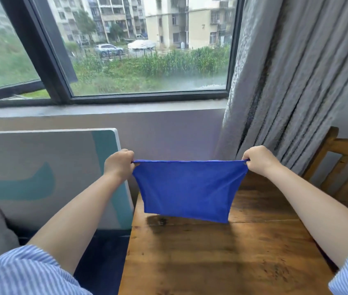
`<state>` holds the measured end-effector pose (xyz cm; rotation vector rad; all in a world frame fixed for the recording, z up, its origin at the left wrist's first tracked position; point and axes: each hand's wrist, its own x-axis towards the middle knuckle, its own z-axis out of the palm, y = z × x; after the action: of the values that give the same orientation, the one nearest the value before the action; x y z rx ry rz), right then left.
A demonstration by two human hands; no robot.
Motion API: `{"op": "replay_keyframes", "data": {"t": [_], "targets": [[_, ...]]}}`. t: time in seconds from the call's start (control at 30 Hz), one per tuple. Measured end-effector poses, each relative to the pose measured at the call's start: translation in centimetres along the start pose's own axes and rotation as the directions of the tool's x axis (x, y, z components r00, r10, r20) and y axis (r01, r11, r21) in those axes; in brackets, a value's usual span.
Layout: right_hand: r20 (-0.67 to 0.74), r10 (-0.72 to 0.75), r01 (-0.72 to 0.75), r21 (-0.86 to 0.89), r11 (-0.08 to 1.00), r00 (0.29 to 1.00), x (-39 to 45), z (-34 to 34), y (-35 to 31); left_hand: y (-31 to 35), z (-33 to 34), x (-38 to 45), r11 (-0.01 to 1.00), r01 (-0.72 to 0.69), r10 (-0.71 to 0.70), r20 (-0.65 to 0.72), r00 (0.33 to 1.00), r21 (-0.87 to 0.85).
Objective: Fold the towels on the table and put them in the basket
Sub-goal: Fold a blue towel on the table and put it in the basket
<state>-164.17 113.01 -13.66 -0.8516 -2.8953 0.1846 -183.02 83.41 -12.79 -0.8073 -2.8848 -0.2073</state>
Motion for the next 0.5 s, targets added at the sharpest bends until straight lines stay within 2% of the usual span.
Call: {"op": "replay_keyframes", "data": {"t": [0.07, 0.13, 0.17, 0.2, 0.23, 0.3, 0.33, 0.37, 0.5], "targets": [[-0.053, -0.009, 0.010, 0.024, 1.000, 0.999, 0.1, -0.7, -0.4, 0.1, -0.4, -0.1, 0.998, 0.020, -0.027, -0.124, 0.992, -0.055], [-0.288, -0.025, 0.062, 0.122, 0.991, 0.957, 0.0, -1.1, -1.0, 0.3, -0.7, -0.2, 0.977, 0.035, -0.094, -0.272, 0.958, -0.212], [-0.418, -0.004, 0.092, 0.191, 0.977, 0.908, -0.1, -1.3, -1.1, 0.4, -0.8, -0.2, 0.960, 0.035, -0.126, -0.314, 0.941, -0.279], [-0.490, 0.021, 0.111, 0.240, 0.964, 0.872, -0.3, -1.4, -1.2, 0.5, -0.8, -0.3, 0.949, 0.042, -0.143, -0.312, 0.939, -0.312], [-0.475, 0.025, 0.106, 0.247, 0.963, 0.880, -0.4, -1.4, -1.3, 0.5, -0.7, -0.4, 0.949, 0.058, -0.148, -0.274, 0.950, -0.311], [-0.252, -0.011, 0.046, 0.133, 0.990, 0.968, -0.8, -0.8, -1.4, 0.3, 0.0, -0.6, 0.967, 0.105, -0.147, -0.173, 0.974, -0.232], [-0.180, -0.009, 0.027, 0.100, 0.995, 0.984, -1.1, -0.2, -1.3, 0.1, 0.6, -0.9, 0.976, 0.116, -0.144, -0.140, 0.980, -0.186], [-0.157, 0.014, 0.001, 0.094, 0.996, 0.987, -1.2, 0.1, -1.3, 0.0, 1.0, -1.0, 0.980, 0.118, -0.139, -0.126, 0.982, -0.157], [-0.266, 0.066, -0.027, 0.147, 0.989, 0.962, -1.4, 0.6, -1.6, -0.4, 2.2, -1.4, 0.979, 0.133, -0.150, -0.102, 0.983, -0.155]]}}
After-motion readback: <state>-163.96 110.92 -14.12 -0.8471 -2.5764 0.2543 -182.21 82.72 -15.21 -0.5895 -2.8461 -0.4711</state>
